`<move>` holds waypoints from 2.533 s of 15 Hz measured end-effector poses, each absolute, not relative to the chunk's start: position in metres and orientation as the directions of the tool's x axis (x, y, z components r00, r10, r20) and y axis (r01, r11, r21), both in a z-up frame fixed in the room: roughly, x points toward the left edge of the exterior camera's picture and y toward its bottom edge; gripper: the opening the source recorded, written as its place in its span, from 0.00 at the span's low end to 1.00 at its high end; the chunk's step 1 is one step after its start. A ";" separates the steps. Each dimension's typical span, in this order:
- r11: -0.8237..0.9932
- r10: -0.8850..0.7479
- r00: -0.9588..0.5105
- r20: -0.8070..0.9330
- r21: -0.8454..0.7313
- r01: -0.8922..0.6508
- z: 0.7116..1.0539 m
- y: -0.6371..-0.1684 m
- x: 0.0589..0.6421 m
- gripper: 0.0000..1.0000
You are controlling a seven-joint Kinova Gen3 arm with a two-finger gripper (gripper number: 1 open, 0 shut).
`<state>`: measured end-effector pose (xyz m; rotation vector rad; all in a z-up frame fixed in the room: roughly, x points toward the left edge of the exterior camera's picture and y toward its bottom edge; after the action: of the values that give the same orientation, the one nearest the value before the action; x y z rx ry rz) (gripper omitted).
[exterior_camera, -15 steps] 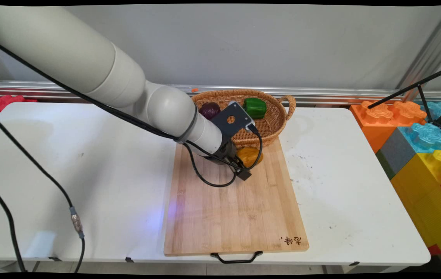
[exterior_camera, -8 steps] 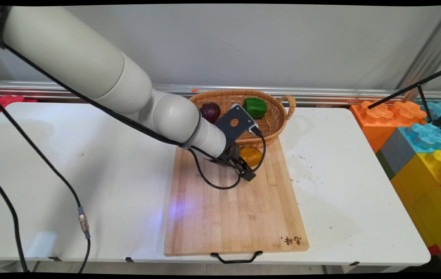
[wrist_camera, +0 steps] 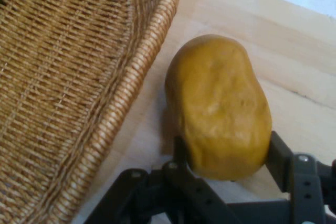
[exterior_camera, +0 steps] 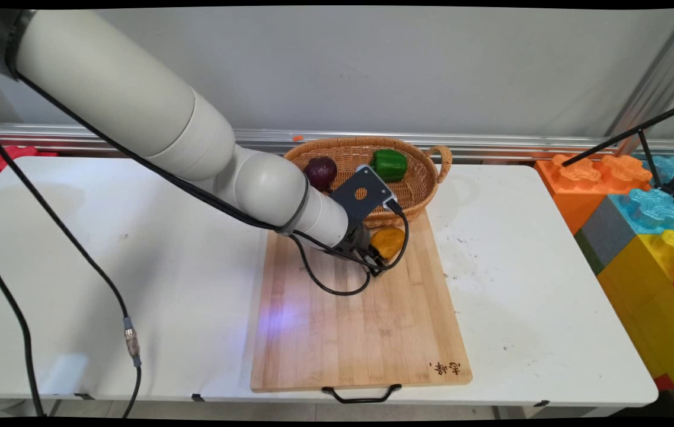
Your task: Place the picked object in the vegetable basket
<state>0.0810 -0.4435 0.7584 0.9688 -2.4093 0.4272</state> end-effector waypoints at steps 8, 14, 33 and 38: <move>0.704 -0.530 -0.624 0.575 -0.112 -0.701 0.767 -0.438 0.089 0.00; 0.755 -0.507 -0.653 0.562 -0.076 -0.652 0.813 -0.418 0.102 0.00; 0.749 -0.425 -0.710 0.561 -0.224 -0.624 0.867 -0.542 0.179 0.00; 0.769 -0.450 -0.711 0.540 -0.170 -0.616 0.830 -0.564 0.179 0.00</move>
<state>0.1786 -0.5637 0.8299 0.8022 -2.4850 0.4693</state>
